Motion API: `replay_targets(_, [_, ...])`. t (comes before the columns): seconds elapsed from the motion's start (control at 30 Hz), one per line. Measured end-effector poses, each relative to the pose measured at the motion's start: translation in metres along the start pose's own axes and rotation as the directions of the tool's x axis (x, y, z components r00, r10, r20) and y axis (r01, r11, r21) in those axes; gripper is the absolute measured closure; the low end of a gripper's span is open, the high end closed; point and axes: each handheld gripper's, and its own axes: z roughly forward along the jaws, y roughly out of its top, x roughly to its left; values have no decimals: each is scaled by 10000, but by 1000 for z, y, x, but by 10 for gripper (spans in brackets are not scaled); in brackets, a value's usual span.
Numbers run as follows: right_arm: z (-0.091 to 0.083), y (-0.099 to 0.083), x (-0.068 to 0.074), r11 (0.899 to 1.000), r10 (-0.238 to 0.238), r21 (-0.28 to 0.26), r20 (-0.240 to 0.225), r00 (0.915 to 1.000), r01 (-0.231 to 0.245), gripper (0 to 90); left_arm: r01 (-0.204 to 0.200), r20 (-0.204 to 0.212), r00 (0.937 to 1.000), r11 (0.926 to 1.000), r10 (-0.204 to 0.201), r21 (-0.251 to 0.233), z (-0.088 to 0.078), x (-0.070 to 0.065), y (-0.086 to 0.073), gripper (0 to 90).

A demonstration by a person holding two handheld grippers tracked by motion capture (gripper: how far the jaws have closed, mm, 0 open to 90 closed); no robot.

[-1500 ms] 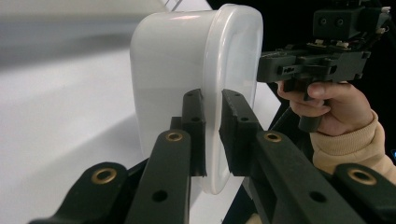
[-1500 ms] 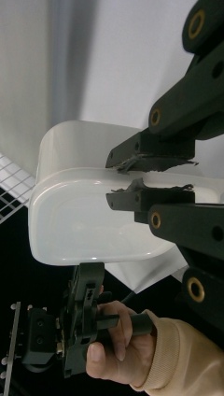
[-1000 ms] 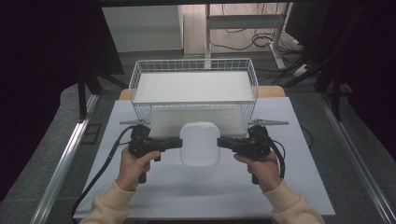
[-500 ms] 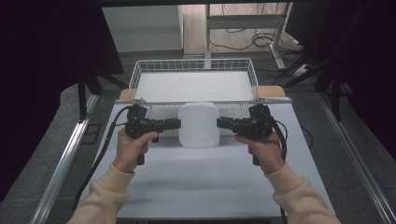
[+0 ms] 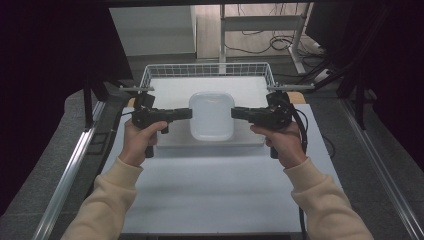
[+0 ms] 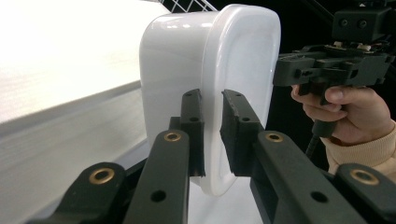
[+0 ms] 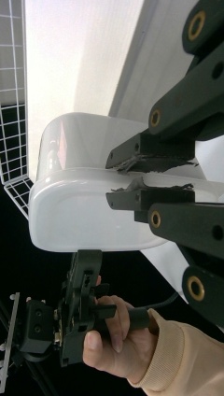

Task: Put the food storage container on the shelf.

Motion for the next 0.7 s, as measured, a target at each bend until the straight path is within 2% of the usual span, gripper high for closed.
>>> replay_targets(0.23, [0,14,-1,9999,-151,85,62,9999,150,800,-114,-75,9999,9999,114,-24,0,0,13,800])
replay_targets(0.4, [-1,27,-3,9999,-107,79,52,9999,107,802,-152,-39,9999,9999,152,-9,2,2,28,800])
replay_targets(0.7, [5,54,-14,9998,29,187,-137,9999,-26,805,16,-44,10000,10000,-16,30,5,14,53,797])
